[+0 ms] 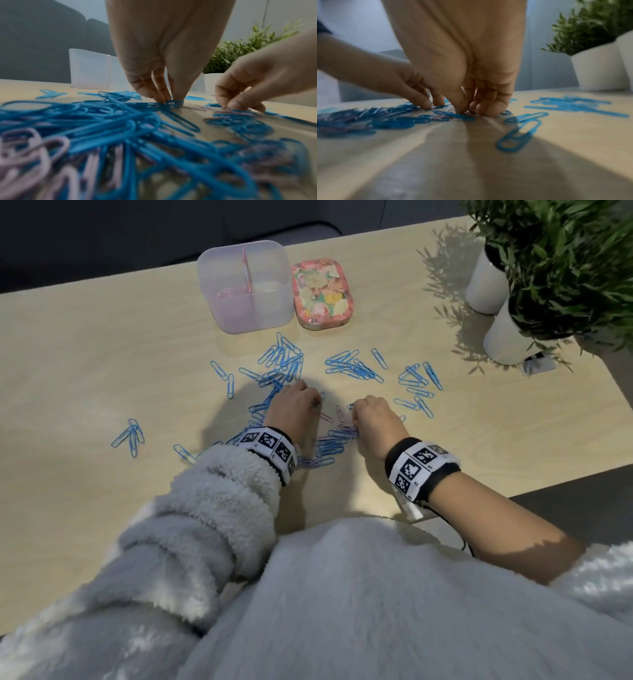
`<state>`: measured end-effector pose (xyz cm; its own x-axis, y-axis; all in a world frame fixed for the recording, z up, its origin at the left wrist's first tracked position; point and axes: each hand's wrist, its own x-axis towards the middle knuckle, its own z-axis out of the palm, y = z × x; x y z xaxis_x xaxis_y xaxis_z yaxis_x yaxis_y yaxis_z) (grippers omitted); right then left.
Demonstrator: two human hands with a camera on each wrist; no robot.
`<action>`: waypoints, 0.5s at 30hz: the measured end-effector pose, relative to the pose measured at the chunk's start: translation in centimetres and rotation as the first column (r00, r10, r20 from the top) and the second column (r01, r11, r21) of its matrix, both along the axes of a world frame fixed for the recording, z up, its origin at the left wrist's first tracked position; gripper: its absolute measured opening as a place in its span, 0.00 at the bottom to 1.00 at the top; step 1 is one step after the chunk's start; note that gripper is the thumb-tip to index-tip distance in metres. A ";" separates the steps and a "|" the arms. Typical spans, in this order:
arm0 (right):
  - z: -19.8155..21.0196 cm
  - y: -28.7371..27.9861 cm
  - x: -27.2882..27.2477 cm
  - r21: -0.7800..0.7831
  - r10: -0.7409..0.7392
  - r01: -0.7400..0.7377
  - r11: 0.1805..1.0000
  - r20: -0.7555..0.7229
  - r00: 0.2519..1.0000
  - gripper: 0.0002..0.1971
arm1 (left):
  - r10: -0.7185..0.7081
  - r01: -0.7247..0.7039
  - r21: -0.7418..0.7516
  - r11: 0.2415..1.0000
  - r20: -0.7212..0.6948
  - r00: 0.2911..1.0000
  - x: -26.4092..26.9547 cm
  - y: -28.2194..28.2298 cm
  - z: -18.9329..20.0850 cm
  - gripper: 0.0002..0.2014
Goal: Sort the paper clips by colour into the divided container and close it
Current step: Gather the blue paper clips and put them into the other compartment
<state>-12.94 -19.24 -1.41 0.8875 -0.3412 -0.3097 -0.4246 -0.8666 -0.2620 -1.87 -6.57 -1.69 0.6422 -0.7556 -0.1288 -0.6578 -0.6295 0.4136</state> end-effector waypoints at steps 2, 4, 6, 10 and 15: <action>0.2 -0.1 -0.5 -0.048 0.056 -0.056 0.997 -0.003 0.998 0.15 | 0.013 -0.012 -0.018 1.000 0.042 0.999 0.7 0.2 -0.2 0.11; 0.2 -0.4 -0.8 -0.026 0.059 -0.058 0.998 0.036 0.998 0.13 | -0.027 0.028 -0.011 1.000 0.100 0.995 0.6 0.2 -0.2 0.12; 0.2 -0.8 -1.0 0.056 0.000 -0.005 0.998 0.084 0.997 0.08 | -0.108 0.106 0.019 0.994 0.106 0.989 -0.1 -0.1 0.1 0.13; 0.3 -1.4 -0.9 0.170 -0.066 0.049 0.984 0.094 0.993 0.05 | -0.194 0.177 0.147 0.973 0.107 0.975 -0.7 -0.7 0.5 0.12; -0.3 -1.5 -0.5 0.219 -0.093 0.085 0.972 0.028 0.995 0.06 | -0.167 0.151 0.187 0.971 0.074 0.983 -1.1 -0.9 1.0 0.10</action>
